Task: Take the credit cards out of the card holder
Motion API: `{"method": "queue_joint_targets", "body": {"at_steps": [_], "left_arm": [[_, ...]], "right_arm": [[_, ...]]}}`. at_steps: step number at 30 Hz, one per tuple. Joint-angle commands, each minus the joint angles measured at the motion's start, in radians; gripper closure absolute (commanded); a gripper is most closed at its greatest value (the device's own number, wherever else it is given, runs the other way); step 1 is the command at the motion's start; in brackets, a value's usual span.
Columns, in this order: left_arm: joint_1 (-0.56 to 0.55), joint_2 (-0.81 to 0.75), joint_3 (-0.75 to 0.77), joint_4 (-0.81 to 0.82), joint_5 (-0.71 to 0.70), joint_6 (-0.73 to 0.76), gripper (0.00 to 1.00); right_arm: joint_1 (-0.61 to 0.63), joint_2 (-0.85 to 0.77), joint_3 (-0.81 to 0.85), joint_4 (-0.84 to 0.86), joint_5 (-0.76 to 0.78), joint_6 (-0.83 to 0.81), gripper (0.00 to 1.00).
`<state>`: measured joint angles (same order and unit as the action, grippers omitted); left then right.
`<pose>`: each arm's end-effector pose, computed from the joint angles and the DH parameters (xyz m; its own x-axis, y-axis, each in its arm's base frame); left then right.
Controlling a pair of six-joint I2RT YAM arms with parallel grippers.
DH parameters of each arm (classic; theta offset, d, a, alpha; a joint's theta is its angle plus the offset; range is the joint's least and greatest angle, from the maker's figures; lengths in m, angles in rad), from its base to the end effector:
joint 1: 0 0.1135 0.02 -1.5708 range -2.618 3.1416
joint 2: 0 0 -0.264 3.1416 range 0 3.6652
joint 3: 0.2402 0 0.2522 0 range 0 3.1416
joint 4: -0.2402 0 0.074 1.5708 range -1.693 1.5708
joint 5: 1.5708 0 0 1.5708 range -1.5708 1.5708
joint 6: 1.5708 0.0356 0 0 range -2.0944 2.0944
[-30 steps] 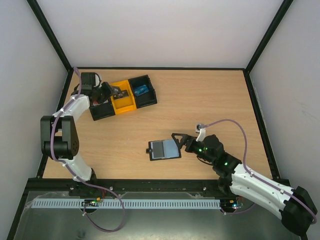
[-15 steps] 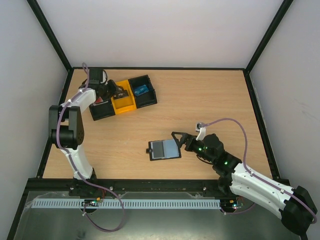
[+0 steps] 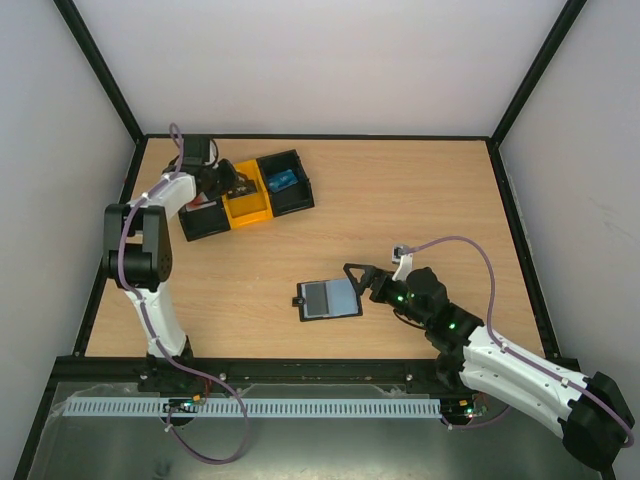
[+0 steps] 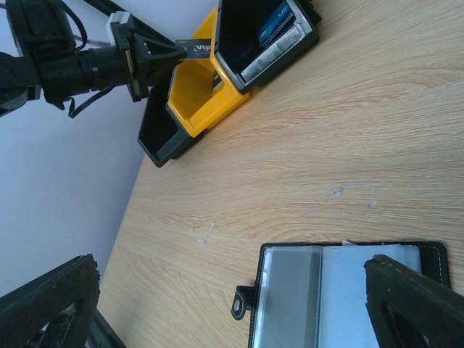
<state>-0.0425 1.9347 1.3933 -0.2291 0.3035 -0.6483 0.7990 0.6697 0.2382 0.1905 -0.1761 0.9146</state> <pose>0.4314 -0.0290 0.2102 -0.7085 -0.5466 -0.4463 -0.2171 0.7706 -0.5992 0.1117 0.1237 0.2034 -0.7546 0.3431 -0.5593 -0.3710 0.4801 0.7949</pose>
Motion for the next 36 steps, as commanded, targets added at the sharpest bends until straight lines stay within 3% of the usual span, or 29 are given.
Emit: {"method": "queue_joint_targets", "body": {"at_steps": [1, 12, 21, 36], "left_arm": [[-0.006, 0.039, 0.034, -0.027, -0.012, 0.017, 0.96], [-0.008, 0.077, 0.035, -0.019, -0.022, 0.027, 0.91], [-0.008, 0.079, 0.059, -0.033, -0.040, 0.032, 0.76], [-0.008, 0.040, 0.056, -0.041, -0.060, 0.023, 0.69]], "right_arm": [[0.002, -0.006, 0.029, -0.011, 0.027, -0.018, 0.02], [0.002, -0.011, 0.028, -0.022, 0.033, -0.019, 0.02], [0.002, -0.022, 0.031, -0.039, 0.046, -0.012, 0.02], [0.002, -0.070, 0.012, -0.072, 0.064, -0.006, 0.02]]}}
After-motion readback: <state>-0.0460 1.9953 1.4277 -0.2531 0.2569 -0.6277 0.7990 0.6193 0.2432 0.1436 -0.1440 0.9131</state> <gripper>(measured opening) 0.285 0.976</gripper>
